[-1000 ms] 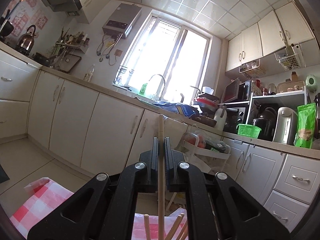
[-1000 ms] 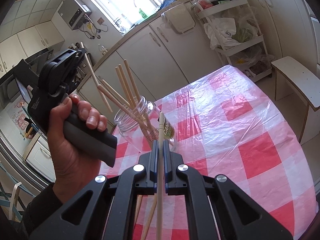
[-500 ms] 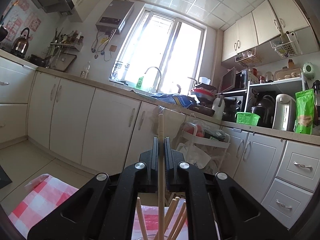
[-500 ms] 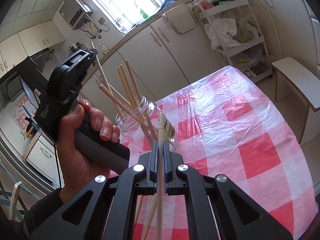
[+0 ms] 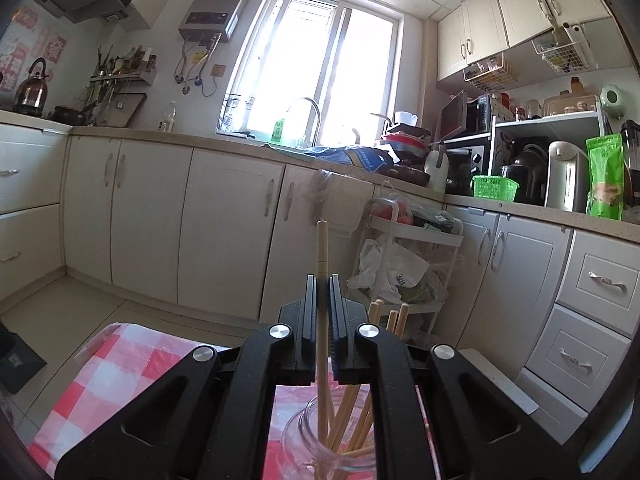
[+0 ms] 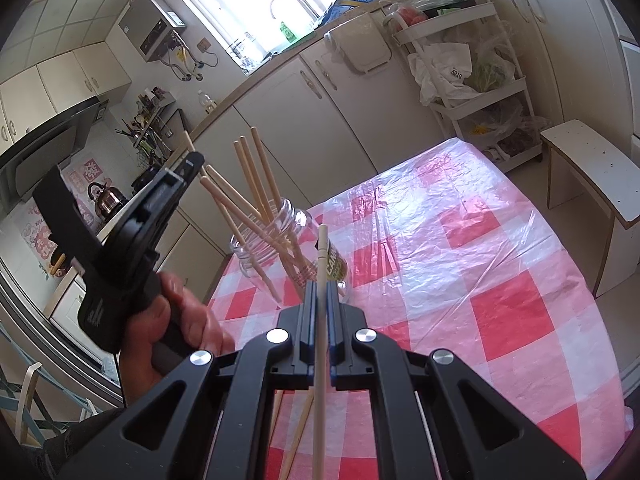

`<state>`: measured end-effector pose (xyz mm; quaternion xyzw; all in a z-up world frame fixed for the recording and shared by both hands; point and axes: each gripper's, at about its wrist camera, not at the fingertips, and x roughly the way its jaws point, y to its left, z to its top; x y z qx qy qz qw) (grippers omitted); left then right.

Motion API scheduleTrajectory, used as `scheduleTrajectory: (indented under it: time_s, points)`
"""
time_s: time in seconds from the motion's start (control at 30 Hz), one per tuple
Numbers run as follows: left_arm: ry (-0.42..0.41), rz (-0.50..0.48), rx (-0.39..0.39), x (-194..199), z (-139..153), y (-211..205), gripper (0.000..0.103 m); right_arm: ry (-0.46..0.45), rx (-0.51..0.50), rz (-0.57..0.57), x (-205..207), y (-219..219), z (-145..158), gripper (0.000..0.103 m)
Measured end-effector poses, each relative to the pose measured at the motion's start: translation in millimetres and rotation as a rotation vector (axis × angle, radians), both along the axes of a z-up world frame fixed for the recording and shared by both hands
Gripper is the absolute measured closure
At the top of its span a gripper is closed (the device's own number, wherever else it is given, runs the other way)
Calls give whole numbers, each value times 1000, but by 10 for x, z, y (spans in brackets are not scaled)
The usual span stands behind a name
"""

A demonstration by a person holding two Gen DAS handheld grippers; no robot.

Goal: Organize utensils
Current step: 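Lower the left tool's stick into the jar and open it while the right tool holds its stick, then lower the right tool's stick into the jar and open the right tool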

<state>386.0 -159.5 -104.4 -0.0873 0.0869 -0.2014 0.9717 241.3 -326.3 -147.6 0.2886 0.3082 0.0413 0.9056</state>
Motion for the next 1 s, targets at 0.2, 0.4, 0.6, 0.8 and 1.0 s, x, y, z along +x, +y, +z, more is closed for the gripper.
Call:
scheduleTrajectory:
  time_s: [0.2,0.4,0.6,0.8,1.0]
  points:
    - [9,29,-20,-64,131,125,98,-8,5,-12,-38,-37,17,97]
    - [-36,58,-86,-22,450,167,98,-13,19,-24,-73,-99,30,97]
    - [-41,59,-89,7,544,154,98,-25,27,-22,-72,-121,66,97]
    - [53,42,37,83,281,22,98,-26,26,-25,-74,-135,60,97]
    - [173,7,156,15,89,4,95,-45,22,-33,-70,-122,78,97]
